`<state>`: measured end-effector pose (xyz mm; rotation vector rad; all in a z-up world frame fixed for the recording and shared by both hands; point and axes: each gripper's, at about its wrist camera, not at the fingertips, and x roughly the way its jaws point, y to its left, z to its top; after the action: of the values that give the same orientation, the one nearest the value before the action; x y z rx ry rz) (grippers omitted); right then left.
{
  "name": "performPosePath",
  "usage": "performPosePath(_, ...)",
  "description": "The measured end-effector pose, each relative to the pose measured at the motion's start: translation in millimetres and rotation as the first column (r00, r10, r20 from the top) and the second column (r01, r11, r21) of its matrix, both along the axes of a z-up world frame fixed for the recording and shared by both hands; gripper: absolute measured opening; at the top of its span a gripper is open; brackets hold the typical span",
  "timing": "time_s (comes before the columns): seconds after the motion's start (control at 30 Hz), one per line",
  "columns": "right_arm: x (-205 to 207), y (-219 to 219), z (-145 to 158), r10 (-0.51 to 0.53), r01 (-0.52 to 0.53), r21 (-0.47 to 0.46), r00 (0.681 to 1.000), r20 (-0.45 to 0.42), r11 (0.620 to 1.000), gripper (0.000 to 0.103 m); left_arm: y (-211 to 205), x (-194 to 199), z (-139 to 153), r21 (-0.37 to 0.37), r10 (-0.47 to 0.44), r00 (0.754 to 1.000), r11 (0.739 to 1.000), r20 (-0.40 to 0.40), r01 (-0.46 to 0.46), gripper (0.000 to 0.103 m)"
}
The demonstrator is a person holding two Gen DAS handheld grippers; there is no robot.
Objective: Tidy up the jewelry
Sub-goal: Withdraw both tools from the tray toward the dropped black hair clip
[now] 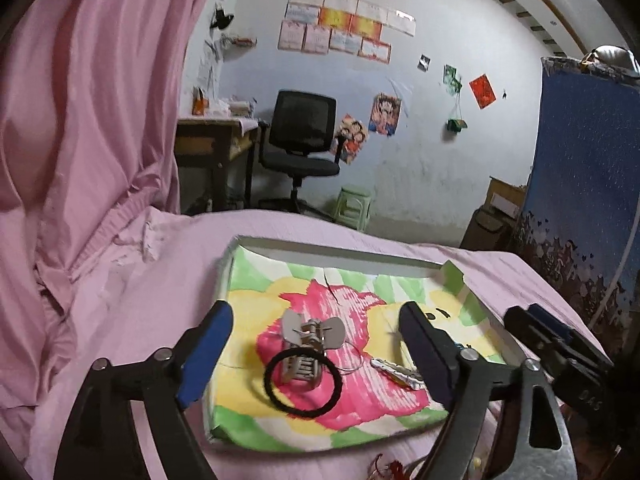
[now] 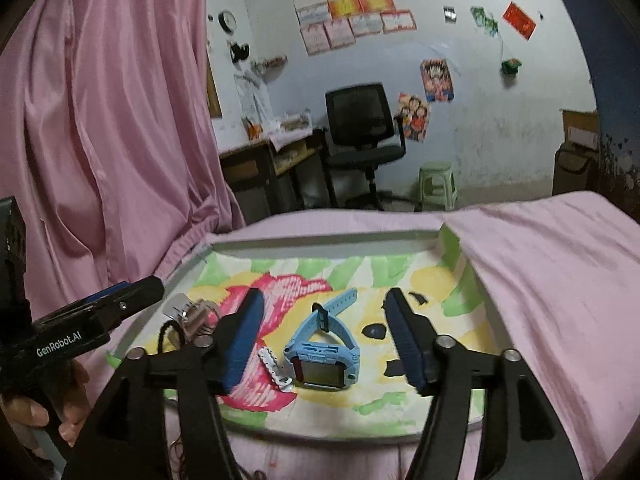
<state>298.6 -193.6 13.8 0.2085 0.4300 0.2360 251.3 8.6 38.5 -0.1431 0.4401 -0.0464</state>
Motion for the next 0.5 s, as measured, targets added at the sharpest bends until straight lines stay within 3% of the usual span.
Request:
performPosePath(0.23, -37.6, -5.7, 11.3, -0.008, 0.007, 0.013, 0.996, 0.087, 1.0, 0.092, 4.0, -38.1, 6.2, 0.011, 0.022, 0.997, 1.0, 0.076, -0.023, 0.099)
performPosePath(0.5, -74.6, -5.4, 15.3, -0.011, 0.014, -0.019, 0.99, 0.141, 1.0, 0.101, 6.6, -78.4, 5.3, 0.033, 0.028, 0.994, 0.999, 0.109, -0.032, 0.102)
